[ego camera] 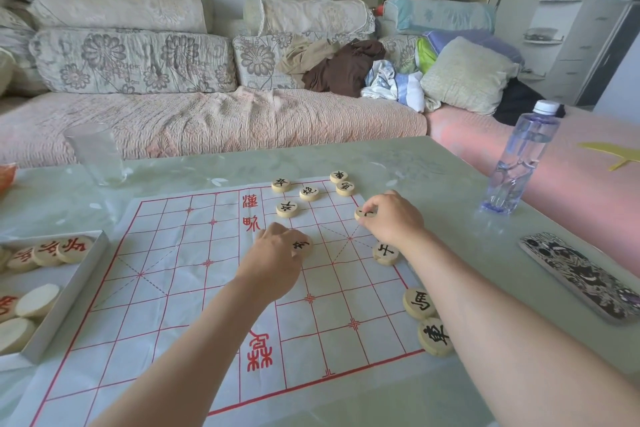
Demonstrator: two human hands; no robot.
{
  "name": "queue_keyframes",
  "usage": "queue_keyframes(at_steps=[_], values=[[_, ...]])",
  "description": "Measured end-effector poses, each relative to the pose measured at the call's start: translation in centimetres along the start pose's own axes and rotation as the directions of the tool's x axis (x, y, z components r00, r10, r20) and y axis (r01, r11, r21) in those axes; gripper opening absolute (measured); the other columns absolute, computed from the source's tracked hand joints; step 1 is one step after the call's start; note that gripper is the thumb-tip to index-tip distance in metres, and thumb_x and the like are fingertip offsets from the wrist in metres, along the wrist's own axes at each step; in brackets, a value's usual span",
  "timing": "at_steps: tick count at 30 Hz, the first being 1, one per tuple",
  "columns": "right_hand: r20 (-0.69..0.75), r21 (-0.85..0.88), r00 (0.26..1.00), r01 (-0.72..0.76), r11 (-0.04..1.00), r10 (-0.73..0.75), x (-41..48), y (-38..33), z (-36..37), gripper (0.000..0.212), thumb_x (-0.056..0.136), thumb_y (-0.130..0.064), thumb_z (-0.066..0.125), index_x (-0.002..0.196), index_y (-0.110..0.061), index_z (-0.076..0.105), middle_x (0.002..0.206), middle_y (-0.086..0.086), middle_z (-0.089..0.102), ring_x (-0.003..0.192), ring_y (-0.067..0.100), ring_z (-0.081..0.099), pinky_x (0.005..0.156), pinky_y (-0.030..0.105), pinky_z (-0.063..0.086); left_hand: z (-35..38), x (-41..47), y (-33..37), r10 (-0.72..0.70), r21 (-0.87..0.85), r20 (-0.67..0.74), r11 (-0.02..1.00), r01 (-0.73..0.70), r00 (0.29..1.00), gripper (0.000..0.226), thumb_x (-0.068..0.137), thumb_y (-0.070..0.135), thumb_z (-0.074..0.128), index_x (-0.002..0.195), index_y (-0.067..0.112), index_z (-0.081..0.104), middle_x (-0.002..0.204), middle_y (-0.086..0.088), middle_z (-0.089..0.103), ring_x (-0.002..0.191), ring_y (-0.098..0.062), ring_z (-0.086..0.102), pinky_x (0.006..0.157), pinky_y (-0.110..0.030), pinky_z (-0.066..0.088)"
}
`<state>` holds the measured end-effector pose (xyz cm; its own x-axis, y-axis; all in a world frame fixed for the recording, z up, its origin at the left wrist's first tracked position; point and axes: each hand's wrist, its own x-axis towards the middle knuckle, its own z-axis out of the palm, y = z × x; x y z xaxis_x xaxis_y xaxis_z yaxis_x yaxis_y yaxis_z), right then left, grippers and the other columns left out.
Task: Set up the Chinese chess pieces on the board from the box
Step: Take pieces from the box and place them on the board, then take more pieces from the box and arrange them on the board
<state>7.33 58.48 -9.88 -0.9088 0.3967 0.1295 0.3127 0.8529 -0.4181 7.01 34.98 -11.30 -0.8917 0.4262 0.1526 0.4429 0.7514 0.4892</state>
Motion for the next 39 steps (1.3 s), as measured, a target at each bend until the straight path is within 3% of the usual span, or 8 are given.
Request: queue_keyframes(at_steps=[4,11,17,20,23,27,33,39], values=[[-0.019,0.011,0.998,0.058,0.998,-0.058,-0.5,-1.8,-0.7,0.018,0.091,-0.029,0.058,0.105,-0.035,0.069,0.115,-0.005,0.056,0.099,0.019,0.061,0.075,0.028,0.043,-0.7,-0.5,-0.3,0.006,0.006,-0.047,1.000,-0.006,0.999,0.034,0.096,0.031,0.051,0.130,0.030,0.053,0.133,0.003,0.044,0.124,-0.017,0.037,0.094,-0.026,0.036],[0.146,0.354,0.952,0.202,0.913,-0.268,-3.6,-8.9,-0.8,0.008,0.090,-0.023,0.066,0.091,-0.028,0.073,0.083,-0.016,0.065,0.079,0.004,0.059,0.067,0.021,0.044,-4.5,-2.5,-2.5,-0.055,-0.007,-0.150,0.998,0.055,0.987,0.034,0.094,0.030,0.056,0.128,0.028,0.055,0.125,0.002,0.047,0.119,-0.018,0.043,0.086,-0.028,0.042],[0.219,0.441,0.873,0.311,0.842,-0.437,-6.7,-16.7,1.1,0.006,0.088,-0.024,0.071,0.092,-0.027,0.074,0.085,-0.010,0.067,0.081,0.006,0.060,0.070,0.022,0.045,-9.4,-5.7,-6.4,-0.160,-0.083,-0.257,0.986,0.143,0.953,0.027,0.090,0.027,0.061,0.117,0.026,0.061,0.104,0.004,0.052,0.098,-0.018,0.056,0.084,-0.032,0.047],[0.263,0.451,0.816,0.368,0.813,-0.515,-8.4,-20.7,2.2,0.007,0.089,-0.025,0.071,0.095,-0.028,0.073,0.097,-0.003,0.071,0.092,0.013,0.064,0.081,0.028,0.050,-11.8,-8.0,-9.2,-0.169,0.026,-0.272,0.983,0.183,0.947,0.027,0.091,0.025,0.058,0.118,0.026,0.061,0.108,0.003,0.055,0.100,-0.017,0.054,0.084,-0.030,0.045],[0.281,0.478,0.762,0.416,0.774,-0.583,-10.2,-24.5,3.5,0.011,0.090,-0.024,0.070,0.100,-0.026,0.072,0.099,-0.005,0.071,0.081,0.006,0.061,0.074,0.019,0.049,-14.0,-10.1,-12.7,-0.212,0.120,-0.266,0.961,0.251,0.940,0.029,0.091,0.017,0.054,0.117,0.028,0.062,0.113,0.001,0.055,0.108,-0.021,0.052,0.082,-0.031,0.043],[0.316,0.480,0.700,0.464,0.744,-0.640,-12.5,-28.9,6.1,0.018,0.091,-0.024,0.065,0.107,-0.030,0.070,0.108,-0.010,0.069,0.092,0.011,0.064,0.090,0.030,0.051,-16.2,-13.1,-17.4,-0.308,0.163,-0.320,0.914,0.372,0.896,0.034,0.087,0.012,0.054,0.114,0.029,0.065,0.121,-0.001,0.055,0.116,-0.025,0.048,0.088,-0.039,0.046],[0.362,0.389,0.639,0.558,0.733,-0.679,-14.0,-34.1,9.7,0.031,0.093,-0.026,0.061,0.123,-0.032,0.065,0.125,-0.012,0.063,0.106,0.012,0.060,0.097,0.033,0.048,-18.1,-15.5,-22.2,-0.335,0.225,-0.372,0.872,0.435,0.865,0.037,0.091,0.017,0.049,0.123,0.032,0.059,0.129,0.003,0.053,0.112,-0.023,0.046,0.088,-0.040,0.046],[0.287,0.171,0.737,0.589,0.790,-0.611,-11.7,-37.6,13.1,0.034,0.093,-0.023,0.058,0.126,-0.030,0.059,0.132,-0.002,0.057,0.117,0.022,0.058,0.090,0.031,0.047,-19.0,-14.7,-24.7,-0.351,0.272,-0.287,0.862,0.427,0.891,0.052,0.091,0.011,0.046,0.138,0.033,0.048,0.143,0.008,0.047,0.122,-0.021,0.042,0.094,-0.034,0.044]])
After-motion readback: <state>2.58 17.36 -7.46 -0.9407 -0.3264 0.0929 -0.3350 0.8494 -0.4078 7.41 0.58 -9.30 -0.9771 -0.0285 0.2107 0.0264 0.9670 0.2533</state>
